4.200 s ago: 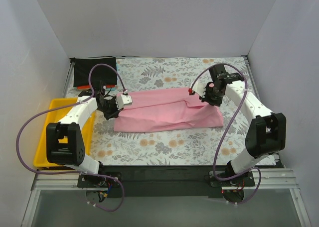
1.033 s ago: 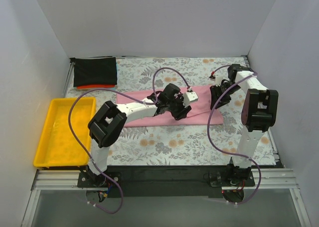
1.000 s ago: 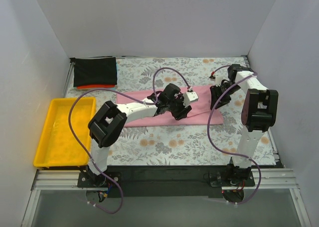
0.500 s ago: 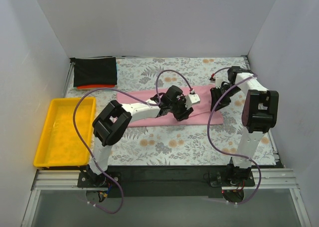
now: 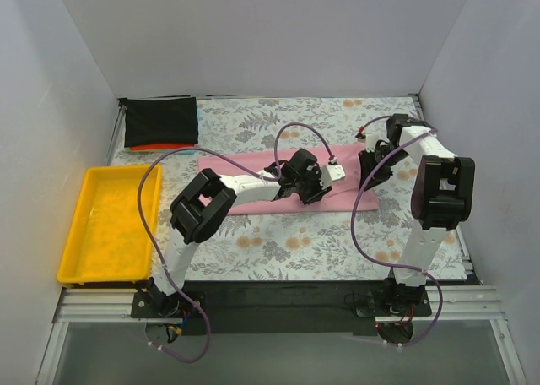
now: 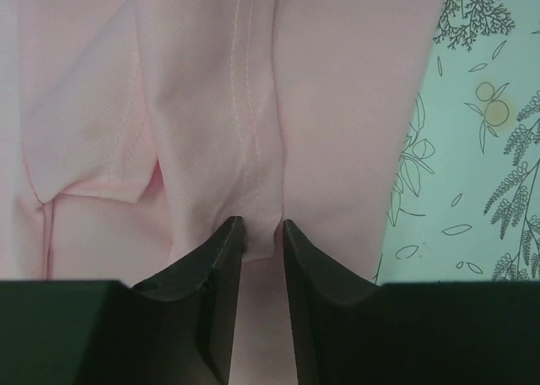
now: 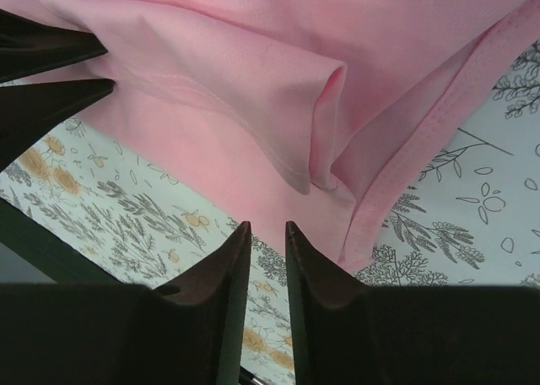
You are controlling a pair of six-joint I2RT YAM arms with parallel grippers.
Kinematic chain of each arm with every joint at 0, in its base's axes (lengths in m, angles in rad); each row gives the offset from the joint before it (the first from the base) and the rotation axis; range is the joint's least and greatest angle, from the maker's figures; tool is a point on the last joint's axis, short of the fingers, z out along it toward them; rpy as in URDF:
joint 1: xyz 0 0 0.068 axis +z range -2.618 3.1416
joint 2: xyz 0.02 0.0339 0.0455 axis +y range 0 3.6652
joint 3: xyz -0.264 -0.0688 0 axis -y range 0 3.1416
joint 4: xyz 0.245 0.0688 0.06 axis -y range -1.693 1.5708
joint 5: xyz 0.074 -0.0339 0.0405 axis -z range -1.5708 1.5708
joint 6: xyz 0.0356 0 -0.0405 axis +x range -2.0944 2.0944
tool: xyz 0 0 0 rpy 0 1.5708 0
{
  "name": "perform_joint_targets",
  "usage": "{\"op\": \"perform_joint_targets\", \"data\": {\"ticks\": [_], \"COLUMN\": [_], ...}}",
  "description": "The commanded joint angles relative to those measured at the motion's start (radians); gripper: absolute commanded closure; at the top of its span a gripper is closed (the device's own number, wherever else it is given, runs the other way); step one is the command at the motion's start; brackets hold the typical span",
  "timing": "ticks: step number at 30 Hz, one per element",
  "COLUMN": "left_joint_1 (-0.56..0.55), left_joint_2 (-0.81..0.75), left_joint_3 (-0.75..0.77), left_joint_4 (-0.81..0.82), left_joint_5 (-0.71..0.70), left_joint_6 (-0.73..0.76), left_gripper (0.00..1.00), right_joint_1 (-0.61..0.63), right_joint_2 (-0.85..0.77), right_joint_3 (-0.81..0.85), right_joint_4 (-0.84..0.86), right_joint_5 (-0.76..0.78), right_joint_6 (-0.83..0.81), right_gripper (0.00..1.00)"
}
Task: Fold and stack the t-shirts
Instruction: Fold the tshirt
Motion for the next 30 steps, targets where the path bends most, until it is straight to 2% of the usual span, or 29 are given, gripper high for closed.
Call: {"op": "perform_joint_targets", "data": {"ticks": [1,5,8,18,30], "left_joint_1": [-0.005,-0.006,-0.005,0.03,0.096], "left_joint_2": [-0.01,-0.024,-0.036,-0.084,-0.001], "left_joint_3": [0.042,0.041,0.034,0.005,0.085], "left_joint_4": [0.009,0.009,0.011,0.141,0.181], "left_joint_5": [-0.031,-0.04,-0.053,-0.12,-0.217], "left_joint_6": [0.017,0.016,0.016,-0.046,-0.139], "left_gripper": [0.76,0.89,1.0,1.0,1.0], "right_joint_1": [-0.003,-0.003,-0.003,-0.003,-0.003], "right_joint_2": [-0.006,-0.005,0.001,0.003,0.001], "right_joint_3": [-0.053,-0.087,-0.101,-0.126,-0.132], "right_joint_4": [0.039,0.084,0.099,0.118,0.118], "right_joint_5": [0.058,0.156,0.183,0.199,0.214], "right_joint_6": [0.001,-0.013,-0.021,-0.03,-0.039], "right_gripper": [0.76,0.87,0.87,0.88,0.88]}}
